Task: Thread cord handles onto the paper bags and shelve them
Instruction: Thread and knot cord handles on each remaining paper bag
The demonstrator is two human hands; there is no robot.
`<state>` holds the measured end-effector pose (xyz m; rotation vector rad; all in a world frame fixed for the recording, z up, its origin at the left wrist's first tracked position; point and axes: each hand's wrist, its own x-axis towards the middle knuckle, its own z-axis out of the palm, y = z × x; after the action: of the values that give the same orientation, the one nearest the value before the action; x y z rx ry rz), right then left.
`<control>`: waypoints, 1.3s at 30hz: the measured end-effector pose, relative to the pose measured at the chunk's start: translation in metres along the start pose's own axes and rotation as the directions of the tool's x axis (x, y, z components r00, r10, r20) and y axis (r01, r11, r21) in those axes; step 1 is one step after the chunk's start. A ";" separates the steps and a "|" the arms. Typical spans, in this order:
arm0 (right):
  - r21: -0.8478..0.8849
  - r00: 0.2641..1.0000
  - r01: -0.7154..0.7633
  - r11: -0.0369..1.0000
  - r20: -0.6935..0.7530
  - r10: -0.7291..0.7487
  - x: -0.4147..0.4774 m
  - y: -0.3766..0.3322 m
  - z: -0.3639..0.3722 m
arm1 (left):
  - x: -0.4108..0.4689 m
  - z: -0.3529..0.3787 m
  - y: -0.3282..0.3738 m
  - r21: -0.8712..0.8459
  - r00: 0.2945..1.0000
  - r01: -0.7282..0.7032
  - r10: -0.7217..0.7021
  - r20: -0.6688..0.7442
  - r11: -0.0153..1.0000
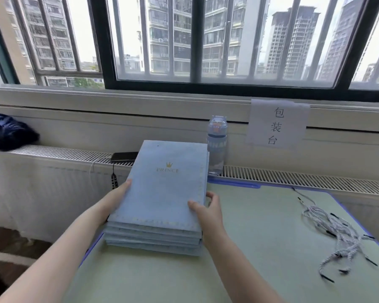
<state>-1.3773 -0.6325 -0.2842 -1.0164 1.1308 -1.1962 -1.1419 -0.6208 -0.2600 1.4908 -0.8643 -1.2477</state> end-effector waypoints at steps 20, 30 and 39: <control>0.508 0.995 -0.024 0.861 0.096 -0.029 -0.007 -0.060 -0.107 | -0.009 0.080 0.008 0.684 0.947 -0.270 0.316 0.061 0.678; 0.435 0.997 0.072 0.897 -0.028 -0.066 0.000 -0.066 -0.185 | -0.008 0.085 -0.012 0.944 0.895 -0.153 0.446 0.007 0.292; 0.414 0.997 -0.082 0.907 0.020 0.081 -0.008 -0.042 -0.194 | -0.024 0.110 0.000 0.743 0.904 -0.218 0.419 -0.092 0.632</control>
<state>-1.5759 -0.6291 -0.2741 -0.6373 0.8561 -1.2971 -1.2539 -0.6242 -0.2535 1.9335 -1.4734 -0.4041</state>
